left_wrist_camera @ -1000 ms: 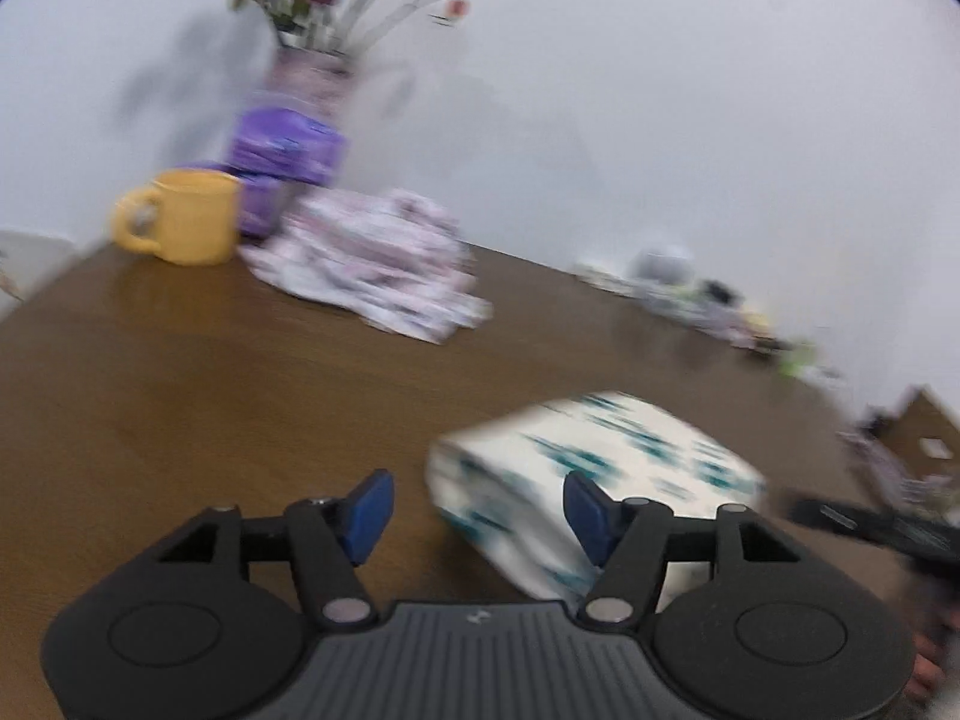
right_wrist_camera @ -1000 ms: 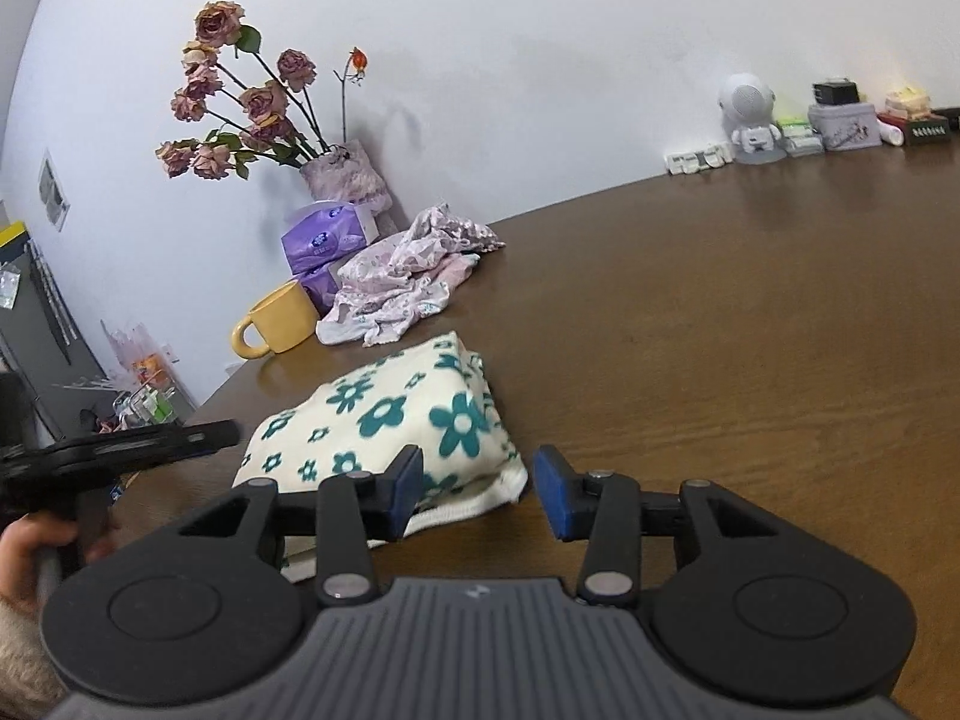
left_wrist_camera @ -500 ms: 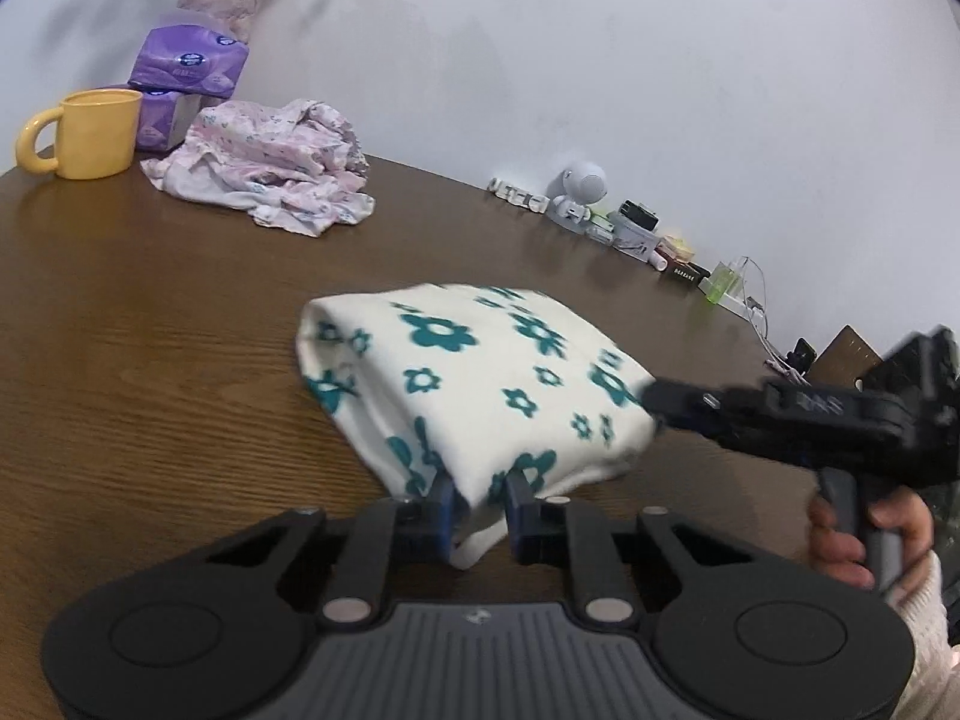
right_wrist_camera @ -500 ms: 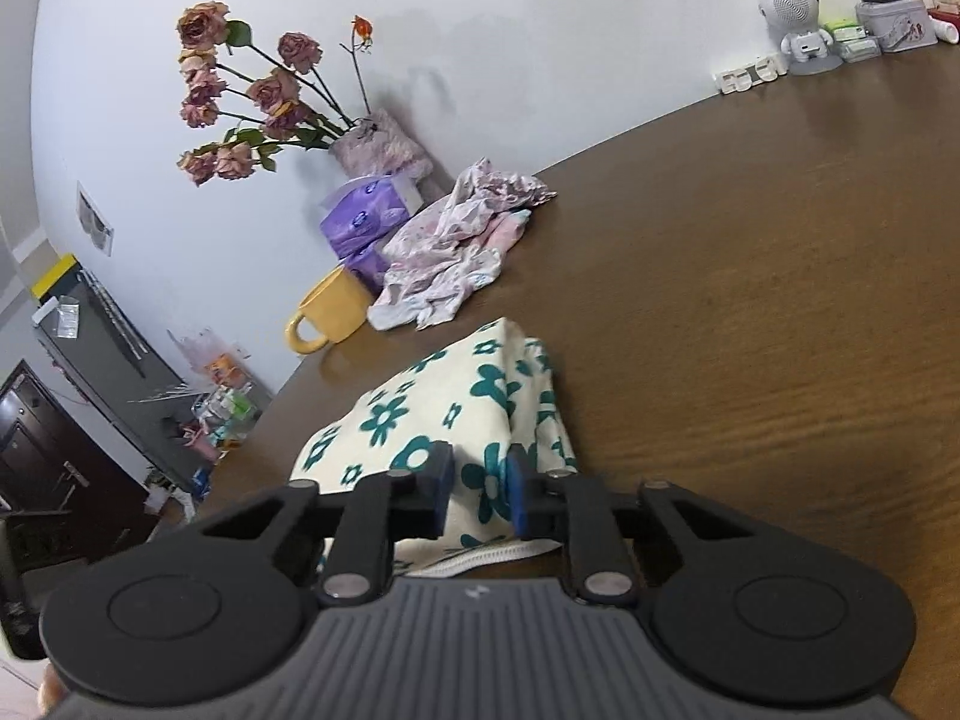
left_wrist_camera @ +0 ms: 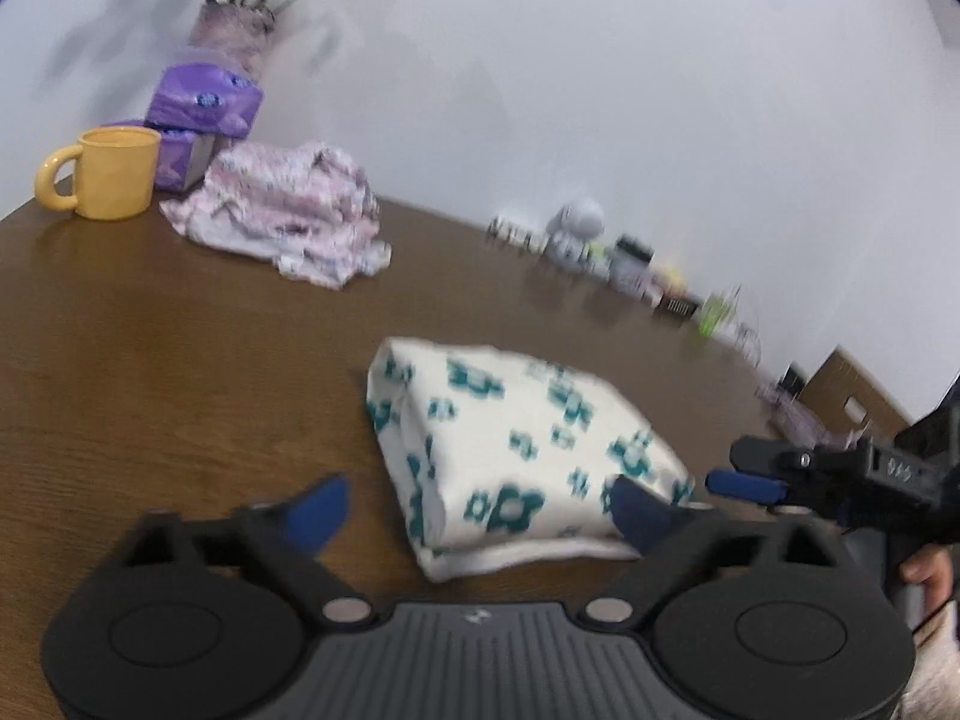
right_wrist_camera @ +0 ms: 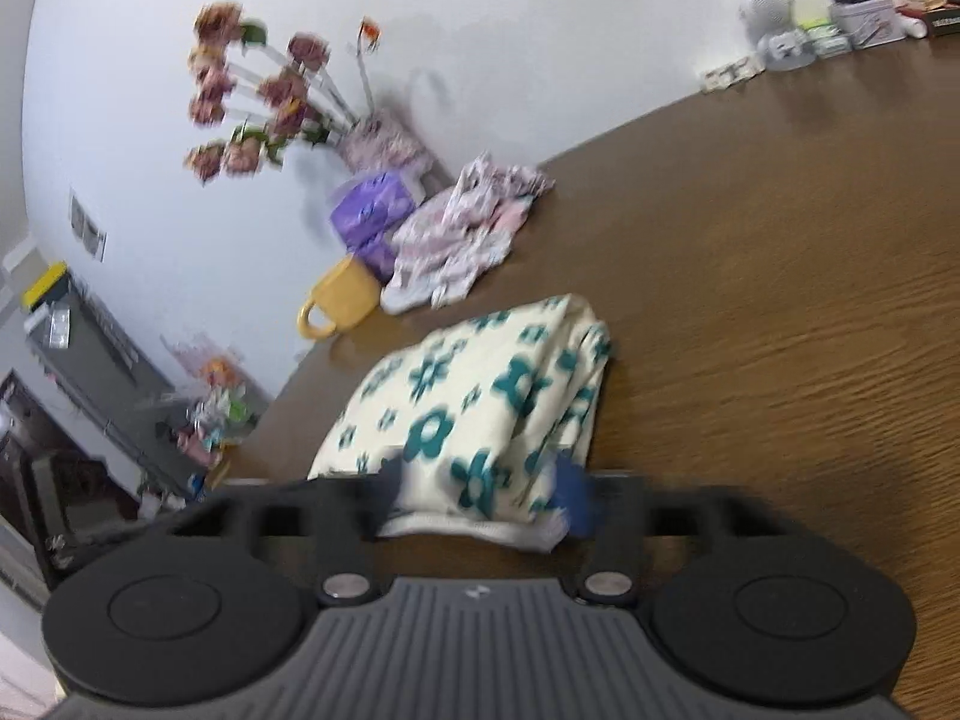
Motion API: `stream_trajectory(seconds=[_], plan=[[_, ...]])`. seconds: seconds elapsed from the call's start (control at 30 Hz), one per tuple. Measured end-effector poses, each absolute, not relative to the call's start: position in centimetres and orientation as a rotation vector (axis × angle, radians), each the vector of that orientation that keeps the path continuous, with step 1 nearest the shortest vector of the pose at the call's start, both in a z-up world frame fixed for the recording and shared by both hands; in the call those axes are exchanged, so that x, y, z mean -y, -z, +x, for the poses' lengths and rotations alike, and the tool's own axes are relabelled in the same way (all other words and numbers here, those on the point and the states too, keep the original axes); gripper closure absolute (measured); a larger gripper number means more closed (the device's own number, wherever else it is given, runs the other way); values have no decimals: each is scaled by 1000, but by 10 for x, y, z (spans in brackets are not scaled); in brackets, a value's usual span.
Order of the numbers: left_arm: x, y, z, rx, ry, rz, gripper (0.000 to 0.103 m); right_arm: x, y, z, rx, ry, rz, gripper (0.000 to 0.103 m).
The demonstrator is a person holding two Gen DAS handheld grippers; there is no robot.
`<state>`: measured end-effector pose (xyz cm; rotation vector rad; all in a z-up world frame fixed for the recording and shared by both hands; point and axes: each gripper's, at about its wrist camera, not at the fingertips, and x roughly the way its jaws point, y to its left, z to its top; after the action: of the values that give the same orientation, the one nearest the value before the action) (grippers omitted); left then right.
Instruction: Fold clothes
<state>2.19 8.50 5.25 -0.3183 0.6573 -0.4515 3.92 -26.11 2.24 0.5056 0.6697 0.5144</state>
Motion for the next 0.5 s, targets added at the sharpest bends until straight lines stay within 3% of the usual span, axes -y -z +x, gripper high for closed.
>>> stream_trajectory(seconds=[0.1, 0.37, 0.5], plan=[[-98, -55, 33, -688, 480, -427, 0, 271, -30, 44, -645, -502, 508, 0], [-122, -37, 73, -895, 492, -727, 0, 285, -25, 87, -759, -553, 671, 0], [-125, -38, 76, -848, 502, -702, 0, 281, -20, 93, -768, -539, 660, 0]])
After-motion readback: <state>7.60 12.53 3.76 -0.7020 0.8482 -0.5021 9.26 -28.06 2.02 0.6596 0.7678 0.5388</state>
